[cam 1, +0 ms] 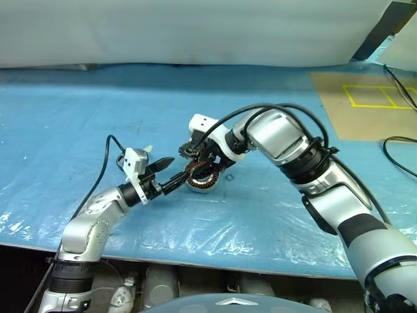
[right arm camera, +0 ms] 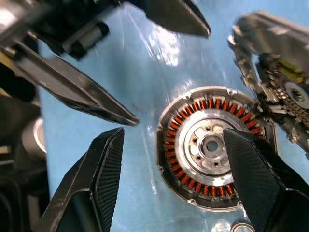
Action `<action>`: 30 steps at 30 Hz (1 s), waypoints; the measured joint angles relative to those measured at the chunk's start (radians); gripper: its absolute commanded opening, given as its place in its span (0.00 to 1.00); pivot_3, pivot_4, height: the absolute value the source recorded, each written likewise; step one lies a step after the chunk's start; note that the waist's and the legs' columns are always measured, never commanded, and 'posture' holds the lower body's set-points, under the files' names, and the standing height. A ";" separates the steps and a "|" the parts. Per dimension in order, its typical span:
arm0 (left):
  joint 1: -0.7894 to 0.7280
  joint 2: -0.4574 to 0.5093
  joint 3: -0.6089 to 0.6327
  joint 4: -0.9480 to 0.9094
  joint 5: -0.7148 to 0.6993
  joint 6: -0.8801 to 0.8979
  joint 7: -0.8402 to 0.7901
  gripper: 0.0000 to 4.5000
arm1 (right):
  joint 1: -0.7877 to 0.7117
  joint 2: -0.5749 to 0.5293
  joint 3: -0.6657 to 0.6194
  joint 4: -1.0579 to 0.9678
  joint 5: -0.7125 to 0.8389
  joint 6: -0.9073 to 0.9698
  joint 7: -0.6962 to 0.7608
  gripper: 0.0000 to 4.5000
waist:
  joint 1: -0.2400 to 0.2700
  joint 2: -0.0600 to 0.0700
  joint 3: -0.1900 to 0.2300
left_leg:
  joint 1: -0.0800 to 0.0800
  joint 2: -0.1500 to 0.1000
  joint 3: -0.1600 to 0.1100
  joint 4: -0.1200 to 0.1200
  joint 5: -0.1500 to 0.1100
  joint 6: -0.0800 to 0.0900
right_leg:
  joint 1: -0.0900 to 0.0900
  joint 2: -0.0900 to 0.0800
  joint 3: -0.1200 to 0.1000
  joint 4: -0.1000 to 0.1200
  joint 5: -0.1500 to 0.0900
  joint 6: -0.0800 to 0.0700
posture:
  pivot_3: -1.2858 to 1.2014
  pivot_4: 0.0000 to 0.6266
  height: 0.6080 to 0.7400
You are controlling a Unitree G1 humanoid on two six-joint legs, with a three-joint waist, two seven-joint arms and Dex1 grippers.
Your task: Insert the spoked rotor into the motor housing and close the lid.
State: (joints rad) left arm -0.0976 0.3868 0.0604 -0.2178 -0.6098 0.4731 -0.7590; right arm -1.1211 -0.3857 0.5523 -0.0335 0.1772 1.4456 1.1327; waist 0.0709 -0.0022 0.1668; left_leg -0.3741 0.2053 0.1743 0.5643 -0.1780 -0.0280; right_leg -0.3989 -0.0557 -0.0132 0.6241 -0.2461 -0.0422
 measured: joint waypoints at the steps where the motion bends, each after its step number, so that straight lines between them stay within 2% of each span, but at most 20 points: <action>1: -0.005 0.001 0.000 0.000 -0.001 0.005 0.000 1.00 | 0.001 -0.012 -0.024 -0.023 0.026 0.024 -0.006 0.75 | 0.001 0.000 0.000 | 0.000 0.000 0.000 0.000 0.000 0.000 | 0.000 0.000 0.000 0.000 0.000 0.000 | 0.52 0.24 1.00; 4: -0.011 0.006 -0.002 -0.005 -0.004 0.016 -0.002 1.00 | 0.034 -0.097 -0.082 -0.124 0.074 0.009 -0.021 0.75 | 0.008 -0.001 0.000 | -0.001 0.000 0.000 0.000 0.000 0.000 | 0.000 0.000 0.000 0.000 0.000 0.000 | 0.52 0.24 1.00; 7: -0.003 0.022 0.001 -0.021 -0.012 0.025 -0.010 1.00 | 0.208 -0.258 -0.093 -0.194 0.041 -0.135 -0.085 0.75 | 0.030 -0.002 -0.001 | 0.000 -0.001 0.001 0.000 0.000 0.000 | 0.003 -0.001 0.000 -0.002 0.000 0.001 | 0.52 0.24 1.00; 9: 0.008 0.026 0.006 -0.037 -0.028 0.031 -0.023 1.00 | 0.365 -0.291 -0.143 -0.205 0.024 -0.225 -0.140 0.75 | 0.029 -0.001 0.000 | 0.000 -0.001 0.001 0.000 0.000 0.000 | 0.001 -0.001 0.001 -0.002 0.000 0.001 | 0.52 0.24 1.00; 13: 0.003 0.030 0.000 -0.071 -0.051 0.053 -0.036 1.00 | 0.618 -0.212 -0.379 -0.321 0.085 -0.460 -0.216 0.75 | 0.014 0.001 0.000 | -0.002 0.001 0.002 0.000 0.000 0.000 | -0.005 0.002 0.003 0.001 0.000 0.001 | 0.52 0.24 1.00; 15: 0.003 0.044 0.002 -0.073 -0.054 0.060 -0.036 1.00 | 0.699 -0.202 -0.419 -0.345 0.074 -0.562 -0.264 0.75 | 0.011 0.001 0.000 | 0.000 0.001 0.002 0.001 0.000 0.000 | -0.004 0.002 0.004 0.001 0.000 0.000 | 0.52 0.24 1.00; 17: -0.003 0.051 0.001 -0.070 -0.054 0.068 -0.038 1.00 | 0.779 -0.140 -0.455 -0.332 0.058 -0.636 -0.337 0.75 | 0.006 0.000 0.000 | 0.000 0.000 0.002 0.002 0.000 0.000 | -0.003 0.002 0.004 0.000 -0.002 -0.003 | 0.52 0.24 1.00; 23: -0.049 0.077 0.000 -0.062 -0.054 0.085 -0.056 1.00 | 0.830 -0.113 -0.413 -0.199 -0.008 -0.802 -0.412 0.75 | 0.000 0.001 0.000 | 0.000 -0.001 0.002 0.004 0.000 0.000 | -0.002 0.001 0.005 0.000 -0.002 -0.002 | 0.52 0.24 1.00; 30: -0.056 0.082 0.000 -0.049 -0.054 0.097 -0.061 1.00 | 0.829 -0.110 -0.356 -0.055 -0.060 -0.936 -0.412 0.75 | -0.002 0.001 0.000 | -0.002 -0.001 0.002 0.002 0.000 0.000 | -0.003 0.001 0.004 -0.002 -0.002 -0.002 | 0.52 0.24 1.00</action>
State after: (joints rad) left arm -0.1536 0.4691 0.0600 -0.2671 -0.6639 0.5704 -0.8205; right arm -0.2917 -0.4959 0.1967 -0.0886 0.1169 0.5100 0.7210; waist 0.0691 -0.0016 0.1666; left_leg -0.3756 0.2046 0.1765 0.5658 -0.1780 -0.0277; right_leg -0.4017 -0.0544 -0.0090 0.6225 -0.2478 -0.0447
